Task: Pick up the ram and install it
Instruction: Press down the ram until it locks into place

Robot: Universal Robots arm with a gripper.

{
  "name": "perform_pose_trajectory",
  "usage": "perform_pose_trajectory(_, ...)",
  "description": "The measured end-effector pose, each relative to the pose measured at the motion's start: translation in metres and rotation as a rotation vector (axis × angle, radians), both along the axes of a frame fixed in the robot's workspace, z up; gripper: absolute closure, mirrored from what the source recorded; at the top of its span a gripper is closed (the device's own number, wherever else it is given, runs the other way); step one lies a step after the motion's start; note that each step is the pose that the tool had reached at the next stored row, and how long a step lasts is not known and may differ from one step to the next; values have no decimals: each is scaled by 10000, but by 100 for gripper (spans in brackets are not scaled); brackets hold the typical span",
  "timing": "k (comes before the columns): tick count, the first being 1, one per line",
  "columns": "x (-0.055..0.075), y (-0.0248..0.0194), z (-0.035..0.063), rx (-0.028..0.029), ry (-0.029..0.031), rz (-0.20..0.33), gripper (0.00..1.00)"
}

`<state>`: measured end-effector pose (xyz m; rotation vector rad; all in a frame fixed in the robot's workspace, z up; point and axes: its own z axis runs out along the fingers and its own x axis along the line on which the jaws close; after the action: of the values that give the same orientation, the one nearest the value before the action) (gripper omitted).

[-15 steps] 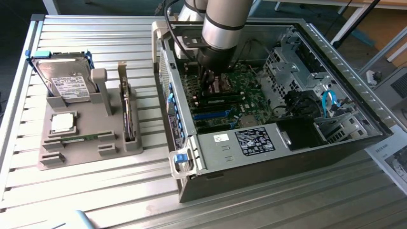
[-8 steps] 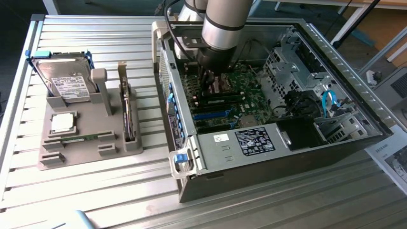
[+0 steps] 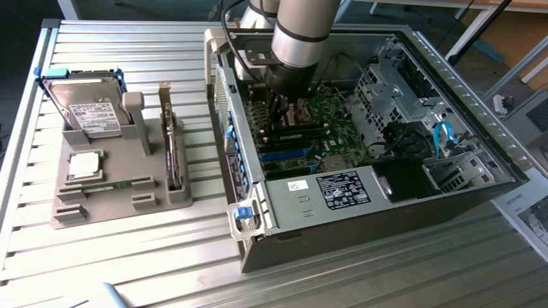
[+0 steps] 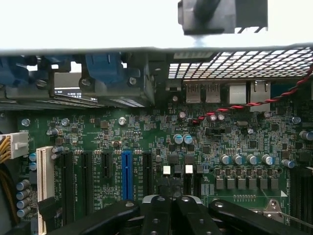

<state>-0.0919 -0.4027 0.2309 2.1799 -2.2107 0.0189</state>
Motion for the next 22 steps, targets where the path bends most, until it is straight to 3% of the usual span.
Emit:
perform_pose_trajectory(11, 0, 1, 3, 6, -3, -1, 90)
perform_pose_trajectory(22, 1, 0, 244, 1, 6, 0, 90)
